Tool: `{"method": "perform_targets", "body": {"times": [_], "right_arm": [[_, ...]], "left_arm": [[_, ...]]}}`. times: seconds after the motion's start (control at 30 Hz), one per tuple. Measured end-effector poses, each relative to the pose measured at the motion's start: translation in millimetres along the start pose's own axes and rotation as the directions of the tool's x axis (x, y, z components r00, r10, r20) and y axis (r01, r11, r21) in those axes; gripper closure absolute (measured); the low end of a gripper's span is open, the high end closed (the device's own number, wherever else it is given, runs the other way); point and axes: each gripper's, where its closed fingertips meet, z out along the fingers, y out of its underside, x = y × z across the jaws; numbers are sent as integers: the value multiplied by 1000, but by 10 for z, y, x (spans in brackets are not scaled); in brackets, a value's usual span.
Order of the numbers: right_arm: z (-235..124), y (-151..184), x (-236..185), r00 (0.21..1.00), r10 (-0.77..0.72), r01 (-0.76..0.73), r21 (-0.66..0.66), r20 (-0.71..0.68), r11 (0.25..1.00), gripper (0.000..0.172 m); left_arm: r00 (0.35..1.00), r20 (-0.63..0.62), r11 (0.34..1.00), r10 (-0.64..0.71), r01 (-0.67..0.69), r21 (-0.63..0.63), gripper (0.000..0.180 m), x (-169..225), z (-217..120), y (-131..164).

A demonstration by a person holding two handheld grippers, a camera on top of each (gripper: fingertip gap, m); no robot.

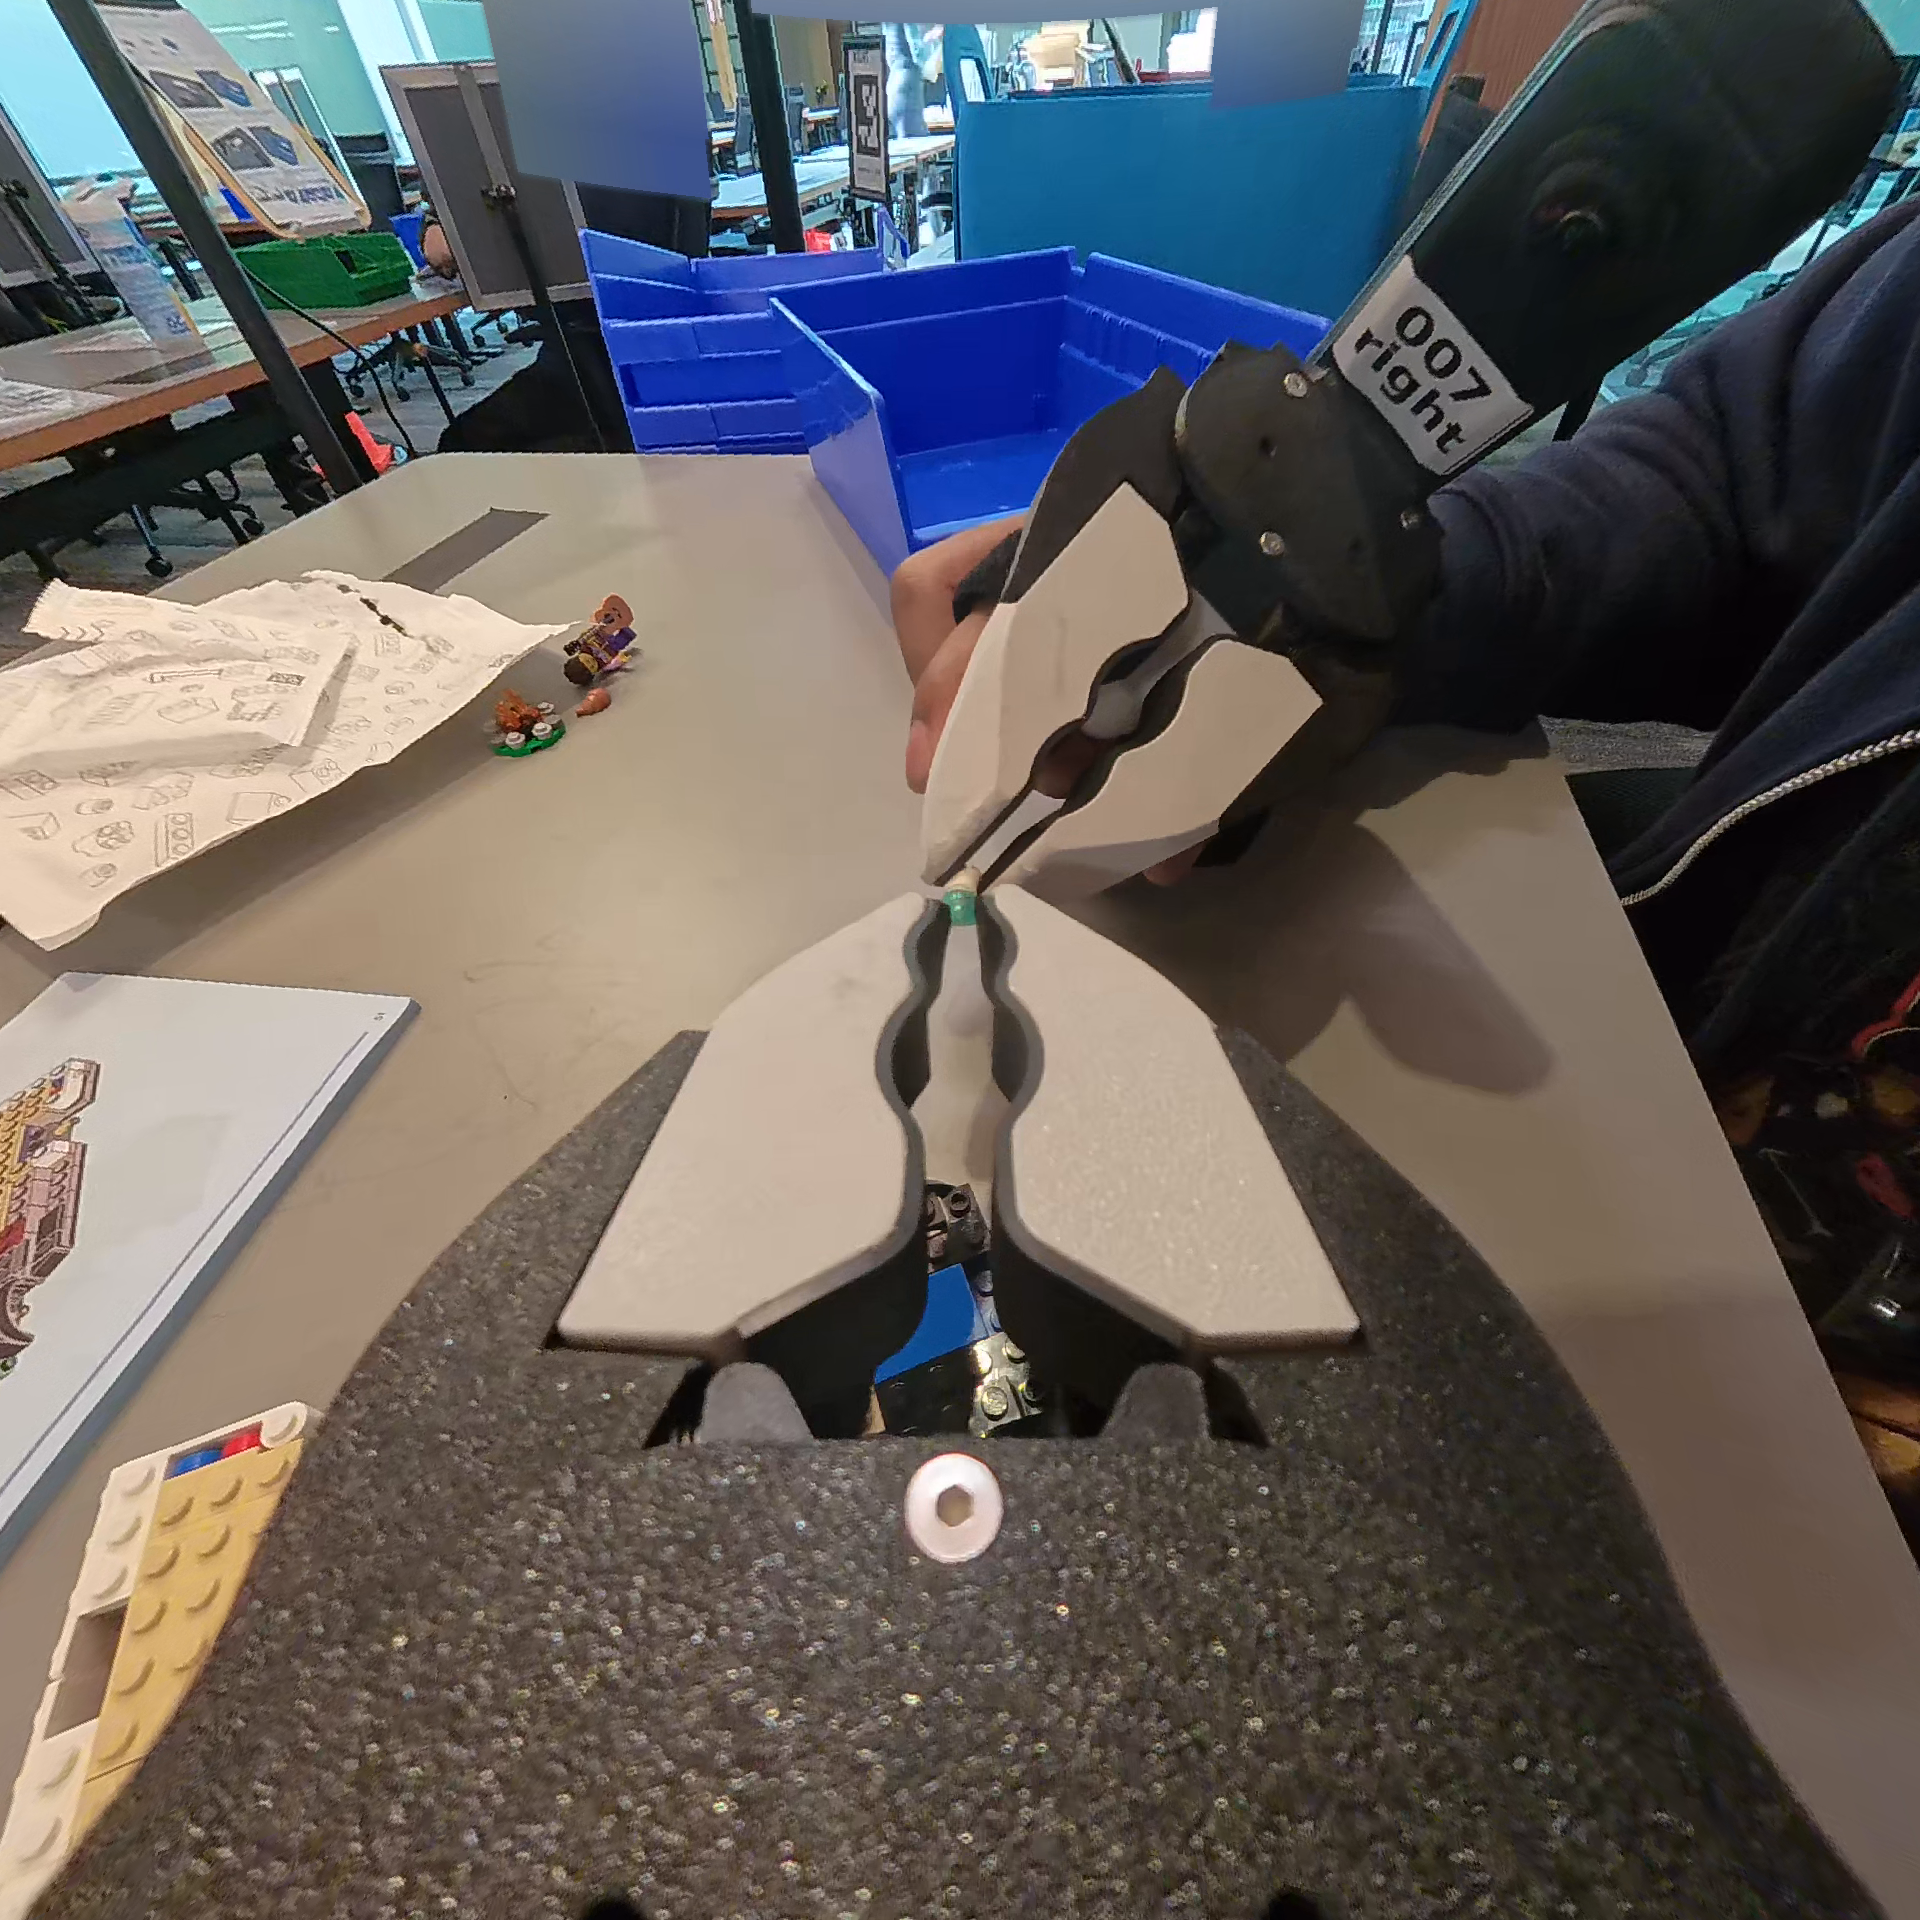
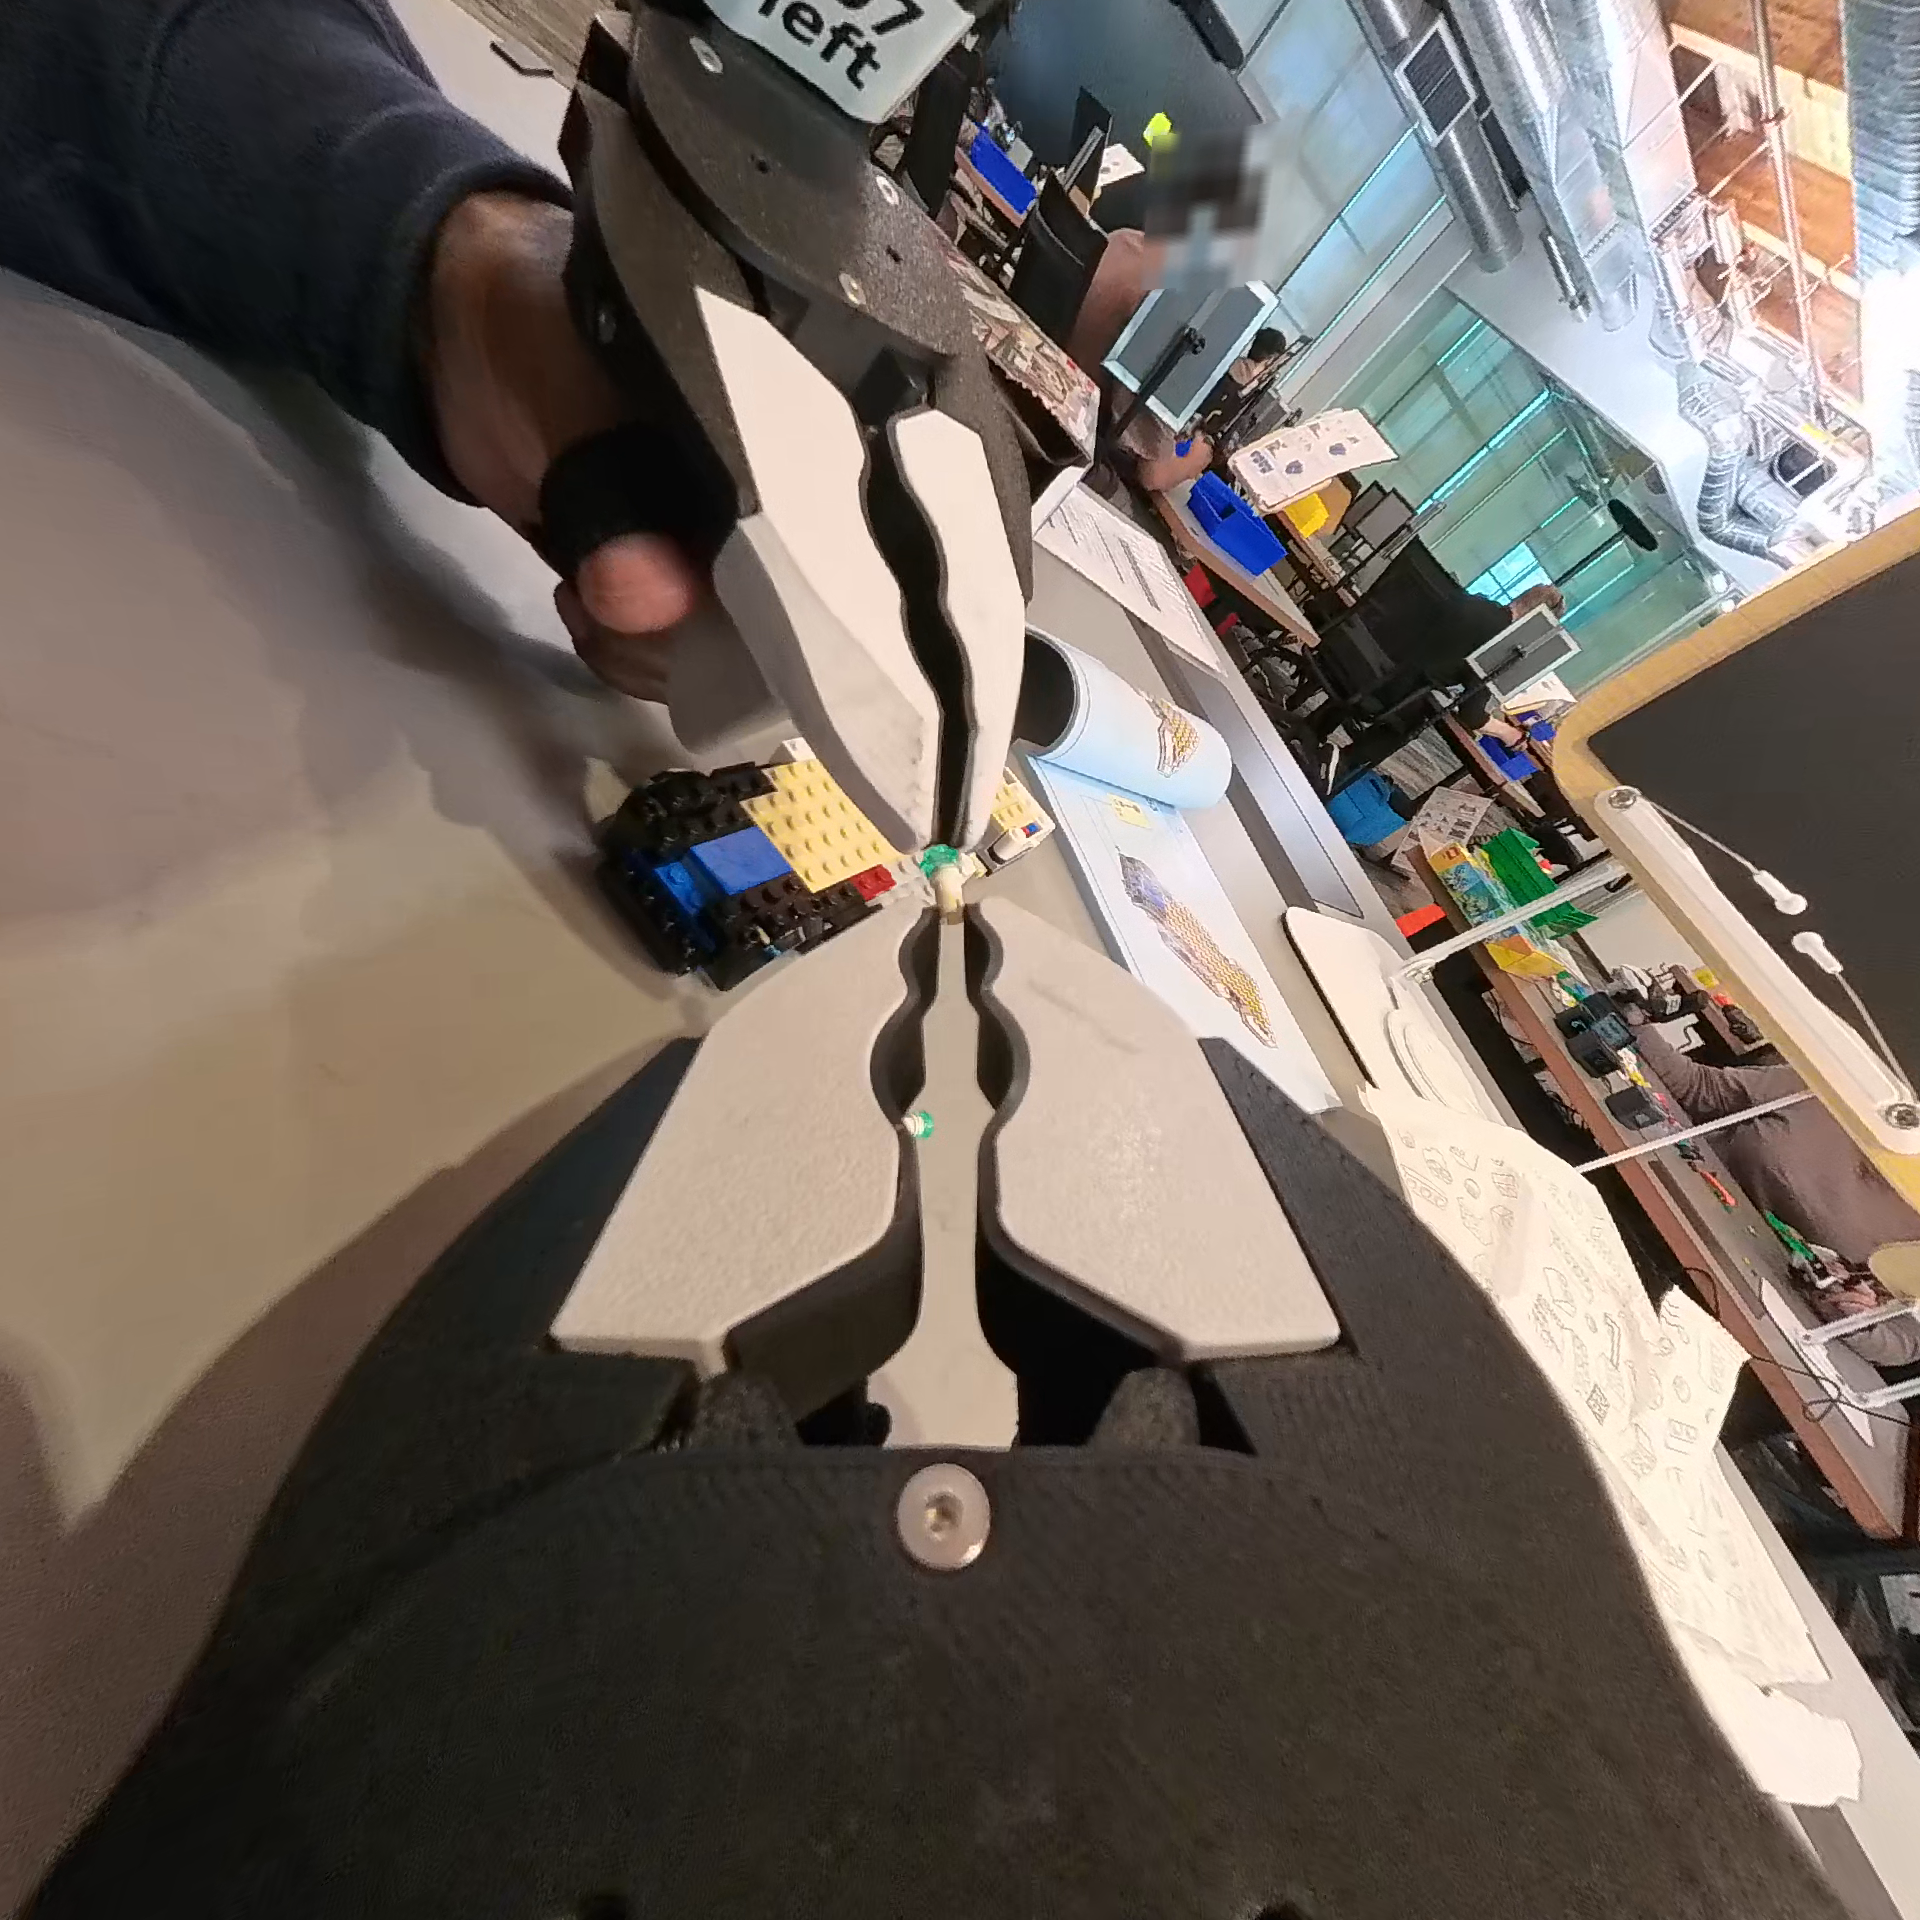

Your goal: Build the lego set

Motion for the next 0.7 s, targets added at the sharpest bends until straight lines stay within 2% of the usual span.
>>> {"method": "perform_targets", "body": {"times": [0.7], "right_arm": [[-54, -90, -40, 999, 7, -9, 74, 32, 997, 168]], "left_arm": [[998, -60, 1000, -14, 16, 25, 176, 69, -9, -17]]}}
